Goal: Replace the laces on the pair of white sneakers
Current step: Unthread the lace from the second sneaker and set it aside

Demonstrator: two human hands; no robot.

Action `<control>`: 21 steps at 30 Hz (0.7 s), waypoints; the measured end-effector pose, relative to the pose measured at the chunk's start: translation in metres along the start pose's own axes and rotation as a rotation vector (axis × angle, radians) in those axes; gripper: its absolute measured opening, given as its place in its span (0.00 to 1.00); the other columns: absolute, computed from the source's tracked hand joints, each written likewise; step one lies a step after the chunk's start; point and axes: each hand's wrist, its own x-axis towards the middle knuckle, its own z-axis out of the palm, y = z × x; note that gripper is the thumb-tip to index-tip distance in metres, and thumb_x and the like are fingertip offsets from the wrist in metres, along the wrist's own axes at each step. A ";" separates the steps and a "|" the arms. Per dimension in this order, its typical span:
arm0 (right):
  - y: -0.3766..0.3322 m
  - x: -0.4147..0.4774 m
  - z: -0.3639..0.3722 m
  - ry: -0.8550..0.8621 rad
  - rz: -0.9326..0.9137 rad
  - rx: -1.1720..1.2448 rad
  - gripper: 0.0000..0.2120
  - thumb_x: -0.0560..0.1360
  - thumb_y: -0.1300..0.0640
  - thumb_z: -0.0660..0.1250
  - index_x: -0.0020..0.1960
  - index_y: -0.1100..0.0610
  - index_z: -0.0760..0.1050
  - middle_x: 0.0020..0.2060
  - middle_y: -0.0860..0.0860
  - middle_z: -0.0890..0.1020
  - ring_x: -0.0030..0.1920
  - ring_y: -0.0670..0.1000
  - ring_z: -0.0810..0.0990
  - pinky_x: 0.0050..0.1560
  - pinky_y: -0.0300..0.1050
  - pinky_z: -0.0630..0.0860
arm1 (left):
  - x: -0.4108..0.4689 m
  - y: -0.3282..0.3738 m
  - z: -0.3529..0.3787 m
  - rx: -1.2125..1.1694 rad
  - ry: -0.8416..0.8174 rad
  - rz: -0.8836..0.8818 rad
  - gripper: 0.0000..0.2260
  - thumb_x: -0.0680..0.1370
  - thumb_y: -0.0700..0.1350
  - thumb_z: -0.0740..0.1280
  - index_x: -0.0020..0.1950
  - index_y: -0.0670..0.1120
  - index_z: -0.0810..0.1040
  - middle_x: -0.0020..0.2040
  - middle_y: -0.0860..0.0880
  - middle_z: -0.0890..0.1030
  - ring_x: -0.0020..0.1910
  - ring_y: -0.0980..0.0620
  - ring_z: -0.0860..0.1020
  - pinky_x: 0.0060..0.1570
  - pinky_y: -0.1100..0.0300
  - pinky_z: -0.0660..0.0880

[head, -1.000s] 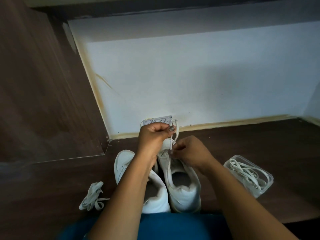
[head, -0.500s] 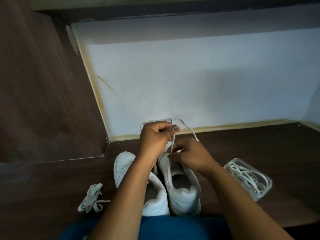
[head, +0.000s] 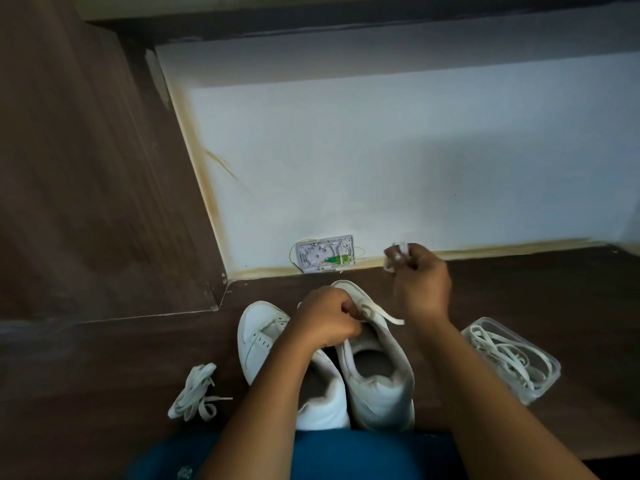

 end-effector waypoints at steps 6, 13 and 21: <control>0.004 0.003 -0.021 -0.401 0.009 -1.087 0.05 0.73 0.57 0.66 0.40 0.58 0.76 0.41 0.55 0.80 0.49 0.57 0.80 0.40 0.39 0.68 | 0.003 -0.001 0.006 0.109 0.075 0.066 0.06 0.71 0.40 0.67 0.37 0.51 0.78 0.41 0.52 0.80 0.44 0.50 0.78 0.39 0.62 0.71; 0.001 -0.010 -0.008 -0.674 -0.078 -0.888 0.20 0.68 0.53 0.72 0.57 0.54 0.72 0.49 0.51 0.79 0.52 0.52 0.78 0.46 0.41 0.71 | 0.006 -0.002 0.010 0.295 0.018 0.131 0.14 0.73 0.36 0.62 0.55 0.45 0.81 0.54 0.43 0.75 0.51 0.43 0.77 0.45 0.58 0.71; 0.001 -0.006 -0.015 -0.659 -0.158 -0.863 0.09 0.70 0.64 0.65 0.44 0.52 0.70 0.46 0.52 0.78 0.48 0.53 0.77 0.43 0.42 0.71 | 0.005 -0.011 0.012 -0.257 -0.019 0.203 0.22 0.64 0.22 0.58 0.29 0.47 0.79 0.37 0.53 0.74 0.40 0.53 0.74 0.42 0.63 0.69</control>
